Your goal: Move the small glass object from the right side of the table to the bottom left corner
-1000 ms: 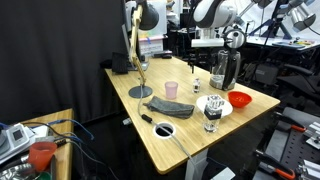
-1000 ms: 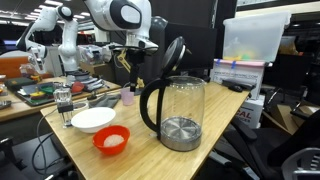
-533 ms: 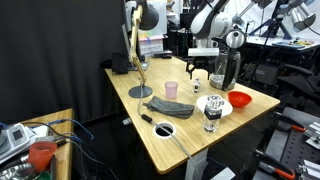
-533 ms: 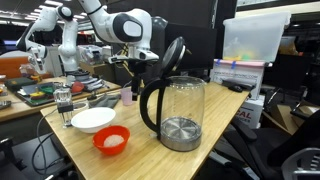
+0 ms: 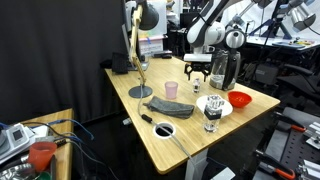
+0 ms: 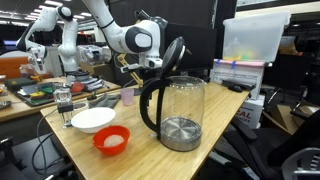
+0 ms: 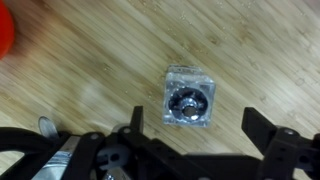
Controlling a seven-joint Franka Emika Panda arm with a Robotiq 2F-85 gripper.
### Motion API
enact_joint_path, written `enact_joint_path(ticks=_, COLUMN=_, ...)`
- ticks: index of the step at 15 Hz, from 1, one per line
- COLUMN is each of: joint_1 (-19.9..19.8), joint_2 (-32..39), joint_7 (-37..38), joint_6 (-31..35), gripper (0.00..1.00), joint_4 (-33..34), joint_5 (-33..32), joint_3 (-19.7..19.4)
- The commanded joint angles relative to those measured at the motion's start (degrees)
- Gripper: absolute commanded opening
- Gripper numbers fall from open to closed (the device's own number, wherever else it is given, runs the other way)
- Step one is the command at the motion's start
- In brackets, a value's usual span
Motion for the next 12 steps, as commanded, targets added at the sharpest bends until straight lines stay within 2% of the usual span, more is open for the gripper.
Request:
enact_joint_path(ticks=1, joint_1=0.04, joint_2=1.61, joint_7=0.34, joint_6=-1.43, gripper=1.00, joint_4=1.96, joint_5=1.06, joint_3=0.00)
enact_joint_path(ticks=6, joint_1=0.13, joint_2=2.90, joint_7=0.35, joint_6=-2.26, gripper=1.00, joint_4=2.32, joint_5=1.07, joint_3=0.04)
enact_joint_path(ticks=7, joint_1=0.08, joint_2=3.08, joint_7=0.32, joint_6=-2.39, gripper=0.91, joint_4=2.45, joint_5=1.09, joint_3=0.04)
enact_joint_path(ticks=8, joint_1=-0.17, joint_2=3.16, joint_7=0.06, joint_6=-2.62, gripper=0.74, joint_4=2.55, joint_5=1.39, joint_3=0.25)
enact_joint_path(ticks=12, joint_1=-0.17, joint_2=3.21, joint_7=0.05, joint_6=-3.25, gripper=0.45, joint_4=2.75, joint_5=1.50, joint_3=0.32)
